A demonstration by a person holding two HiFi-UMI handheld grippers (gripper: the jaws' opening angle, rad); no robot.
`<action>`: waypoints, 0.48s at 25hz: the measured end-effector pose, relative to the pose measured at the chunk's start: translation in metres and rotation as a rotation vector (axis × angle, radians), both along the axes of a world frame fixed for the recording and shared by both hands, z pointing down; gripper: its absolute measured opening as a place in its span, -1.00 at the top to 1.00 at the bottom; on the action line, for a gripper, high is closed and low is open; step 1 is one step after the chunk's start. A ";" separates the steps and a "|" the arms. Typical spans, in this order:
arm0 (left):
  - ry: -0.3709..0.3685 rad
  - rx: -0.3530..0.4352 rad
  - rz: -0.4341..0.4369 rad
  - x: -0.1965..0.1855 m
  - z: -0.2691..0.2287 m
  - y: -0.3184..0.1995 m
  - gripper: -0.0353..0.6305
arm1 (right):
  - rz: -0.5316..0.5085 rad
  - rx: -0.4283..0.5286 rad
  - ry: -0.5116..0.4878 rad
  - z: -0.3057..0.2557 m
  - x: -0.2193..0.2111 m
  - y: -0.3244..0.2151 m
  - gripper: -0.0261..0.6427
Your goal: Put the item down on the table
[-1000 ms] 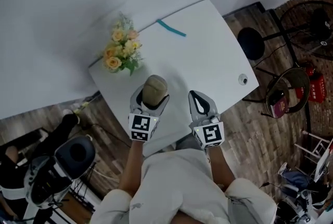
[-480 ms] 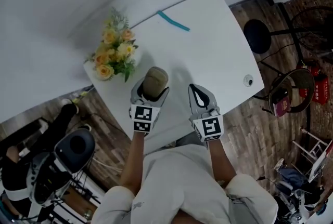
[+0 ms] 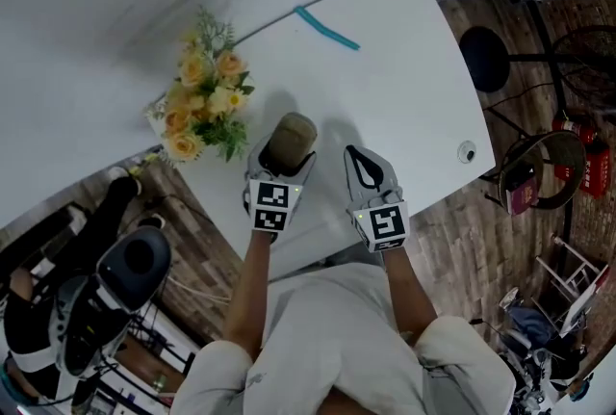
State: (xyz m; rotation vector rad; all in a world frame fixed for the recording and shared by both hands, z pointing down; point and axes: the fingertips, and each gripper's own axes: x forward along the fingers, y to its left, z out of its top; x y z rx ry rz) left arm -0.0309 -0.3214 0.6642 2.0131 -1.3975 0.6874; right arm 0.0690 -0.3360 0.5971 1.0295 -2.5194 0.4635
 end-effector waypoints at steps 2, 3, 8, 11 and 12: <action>-0.003 -0.016 0.005 0.002 0.006 -0.002 -0.32 | -0.004 -0.013 0.003 0.007 -0.001 -0.002 0.91; -0.005 -0.023 0.007 0.003 0.009 -0.003 -0.32 | -0.005 -0.018 0.004 0.010 -0.002 -0.003 0.91; -0.028 -0.062 0.014 0.007 0.021 -0.005 -0.33 | -0.003 -0.040 0.005 0.019 -0.003 -0.005 0.91; -0.041 -0.079 0.019 0.010 0.025 -0.006 -0.33 | -0.002 -0.047 0.006 0.021 -0.002 -0.006 0.91; -0.045 -0.082 0.021 0.010 0.026 -0.006 -0.33 | -0.001 -0.047 0.005 0.021 -0.002 -0.007 0.91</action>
